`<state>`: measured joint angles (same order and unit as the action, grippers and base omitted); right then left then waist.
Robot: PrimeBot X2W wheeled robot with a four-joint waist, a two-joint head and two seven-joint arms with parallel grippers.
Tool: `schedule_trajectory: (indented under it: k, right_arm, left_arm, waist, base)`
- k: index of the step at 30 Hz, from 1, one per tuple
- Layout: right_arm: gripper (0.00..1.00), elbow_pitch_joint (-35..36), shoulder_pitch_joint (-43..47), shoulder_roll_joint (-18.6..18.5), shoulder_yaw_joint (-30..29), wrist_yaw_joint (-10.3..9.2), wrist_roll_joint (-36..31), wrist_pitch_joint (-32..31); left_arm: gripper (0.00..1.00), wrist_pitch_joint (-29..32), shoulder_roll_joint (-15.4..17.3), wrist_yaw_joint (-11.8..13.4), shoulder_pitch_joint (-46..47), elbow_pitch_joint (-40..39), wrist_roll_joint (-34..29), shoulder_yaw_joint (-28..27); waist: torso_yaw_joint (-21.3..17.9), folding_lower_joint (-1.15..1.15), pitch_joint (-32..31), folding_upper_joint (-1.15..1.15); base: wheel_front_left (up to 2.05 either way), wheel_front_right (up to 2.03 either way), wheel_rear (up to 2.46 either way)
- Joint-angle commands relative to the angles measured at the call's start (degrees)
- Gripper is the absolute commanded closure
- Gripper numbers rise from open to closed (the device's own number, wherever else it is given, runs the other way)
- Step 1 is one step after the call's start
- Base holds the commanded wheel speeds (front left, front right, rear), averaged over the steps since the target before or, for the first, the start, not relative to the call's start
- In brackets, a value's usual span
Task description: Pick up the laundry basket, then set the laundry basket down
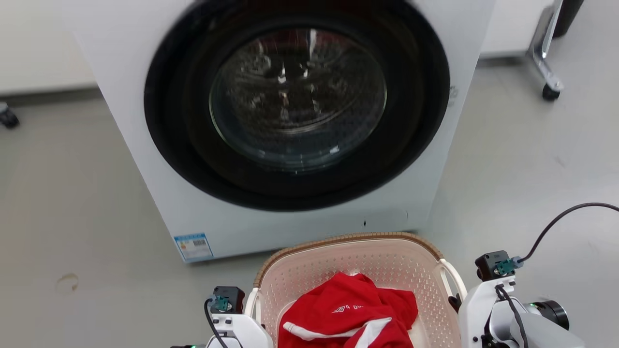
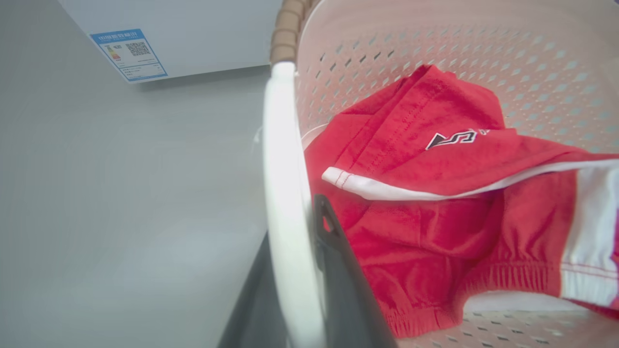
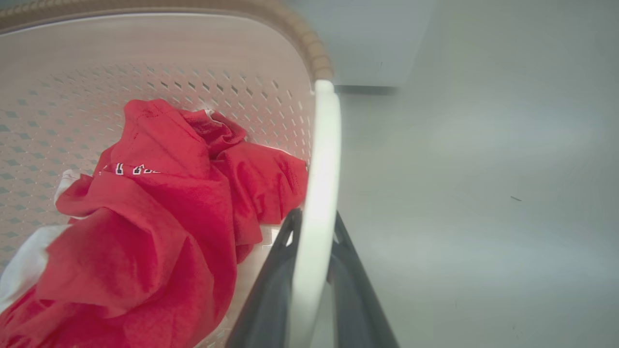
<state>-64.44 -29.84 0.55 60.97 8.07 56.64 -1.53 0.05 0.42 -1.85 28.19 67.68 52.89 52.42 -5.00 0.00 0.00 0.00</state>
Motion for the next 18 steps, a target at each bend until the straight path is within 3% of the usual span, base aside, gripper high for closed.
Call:
schedule_trajectory:
  k: [1,18]
  right_arm:
    - [1.0,-1.2,-1.6,-3.4,0.5,-0.58,0.7,0.5]
    - [1.0,-0.9,-1.9,-3.4,4.4,-0.58,4.5,-0.6]
  left_arm:
    - [1.0,0.8,2.5,-1.5,0.0,0.0,0.5,0.2]
    - [1.0,3.6,2.5,-1.7,0.5,1.8,3.9,4.1]
  waist:
    - [0.3,0.0,-5.1,0.0]
    - [0.3,0.0,-8.5,0.0]
  base:
    - [0.0,0.0,0.0]
    - [0.0,0.0,0.0]
